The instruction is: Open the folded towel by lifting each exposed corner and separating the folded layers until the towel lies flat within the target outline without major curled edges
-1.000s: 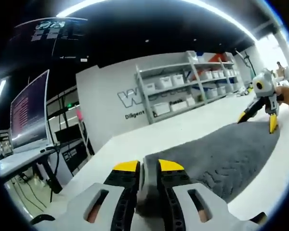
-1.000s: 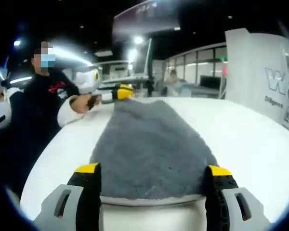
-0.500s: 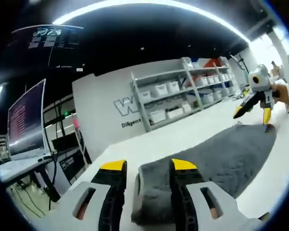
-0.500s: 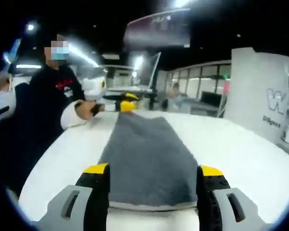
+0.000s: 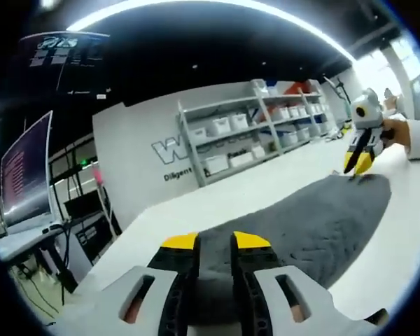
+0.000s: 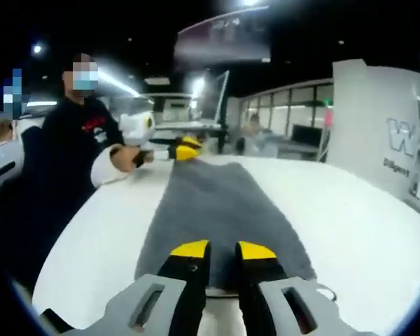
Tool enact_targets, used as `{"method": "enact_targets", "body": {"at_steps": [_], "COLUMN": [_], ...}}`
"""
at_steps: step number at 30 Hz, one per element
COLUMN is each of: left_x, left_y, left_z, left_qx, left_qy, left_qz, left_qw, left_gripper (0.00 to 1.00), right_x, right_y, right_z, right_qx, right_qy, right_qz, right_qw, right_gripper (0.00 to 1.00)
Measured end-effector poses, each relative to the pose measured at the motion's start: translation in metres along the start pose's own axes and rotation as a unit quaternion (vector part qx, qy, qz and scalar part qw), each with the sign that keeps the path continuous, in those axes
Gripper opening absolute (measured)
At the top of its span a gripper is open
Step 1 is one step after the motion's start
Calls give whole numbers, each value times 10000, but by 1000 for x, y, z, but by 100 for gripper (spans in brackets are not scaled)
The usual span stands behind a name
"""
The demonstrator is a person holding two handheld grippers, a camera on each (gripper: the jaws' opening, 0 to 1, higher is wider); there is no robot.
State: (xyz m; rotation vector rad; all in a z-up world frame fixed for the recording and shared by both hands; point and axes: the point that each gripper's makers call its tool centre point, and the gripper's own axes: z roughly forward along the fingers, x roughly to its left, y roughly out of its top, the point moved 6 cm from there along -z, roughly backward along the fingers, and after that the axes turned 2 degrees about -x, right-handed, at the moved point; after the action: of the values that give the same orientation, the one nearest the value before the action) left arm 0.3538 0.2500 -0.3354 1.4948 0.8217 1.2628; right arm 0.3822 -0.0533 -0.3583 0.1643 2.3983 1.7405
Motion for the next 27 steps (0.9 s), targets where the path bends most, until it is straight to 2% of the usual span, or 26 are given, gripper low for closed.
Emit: {"method": "enact_targets", "body": {"at_steps": [4, 5, 10, 16, 22, 27], "left_x": [-3, -4, -11, -17, -13, -9], "left_y": [1, 1, -3, -23, -31, -36], "left_z": [1, 1, 5, 8, 11, 11], "left_qx": [5, 13, 199, 826, 1101, 1253], "left_qy": [-92, -120, -295, -427, -360, -250], "left_qz": [-99, -114, -77, 155, 237, 260], "left_qw": [9999, 9999, 9993, 9955, 9930, 9915], "left_gripper": [1, 1, 1, 1, 1, 1], "right_x": [10, 12, 19, 23, 23, 24], "right_y": [-1, -1, -4, -9, -15, -16], "right_z": [3, 4, 6, 8, 8, 10], "right_qx": [76, 92, 194, 339, 432, 498], "right_qy": [260, 316, 535, 690, 735, 688], "right_qz": [-87, -112, -173, -133, 231, 274], "right_qw": [9996, 9994, 9982, 9969, 9961, 9960], "right_gripper": [6, 5, 3, 0, 0, 0]}}
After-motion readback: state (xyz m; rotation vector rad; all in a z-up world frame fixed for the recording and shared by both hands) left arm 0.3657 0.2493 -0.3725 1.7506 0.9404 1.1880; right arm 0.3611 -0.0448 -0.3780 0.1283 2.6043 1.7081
